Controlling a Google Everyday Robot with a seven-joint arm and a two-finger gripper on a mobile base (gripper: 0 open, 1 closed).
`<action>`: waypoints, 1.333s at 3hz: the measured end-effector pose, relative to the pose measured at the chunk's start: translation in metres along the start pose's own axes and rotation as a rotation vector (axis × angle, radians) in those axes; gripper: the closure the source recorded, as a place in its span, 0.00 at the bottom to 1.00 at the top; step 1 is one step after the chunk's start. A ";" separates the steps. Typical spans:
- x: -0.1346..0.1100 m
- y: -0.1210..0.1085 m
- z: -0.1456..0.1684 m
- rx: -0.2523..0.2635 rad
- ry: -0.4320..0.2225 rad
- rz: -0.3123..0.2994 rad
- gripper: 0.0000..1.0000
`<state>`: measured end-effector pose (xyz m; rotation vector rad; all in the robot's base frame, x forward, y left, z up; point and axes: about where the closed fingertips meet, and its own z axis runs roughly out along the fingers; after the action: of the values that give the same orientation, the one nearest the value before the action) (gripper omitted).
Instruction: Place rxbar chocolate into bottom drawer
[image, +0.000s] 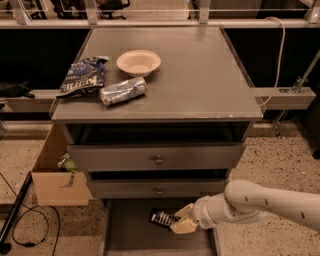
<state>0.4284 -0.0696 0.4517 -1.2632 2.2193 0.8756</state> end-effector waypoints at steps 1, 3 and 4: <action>0.004 -0.004 0.025 -0.026 0.006 0.012 1.00; 0.041 -0.036 0.092 -0.034 -0.057 0.019 1.00; 0.041 -0.036 0.092 -0.034 -0.057 0.019 1.00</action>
Offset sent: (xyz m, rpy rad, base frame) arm 0.0170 0.0420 -0.0922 0.0569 0.0472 0.0335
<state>0.4454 -0.0425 0.3494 -1.2189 2.1839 0.9492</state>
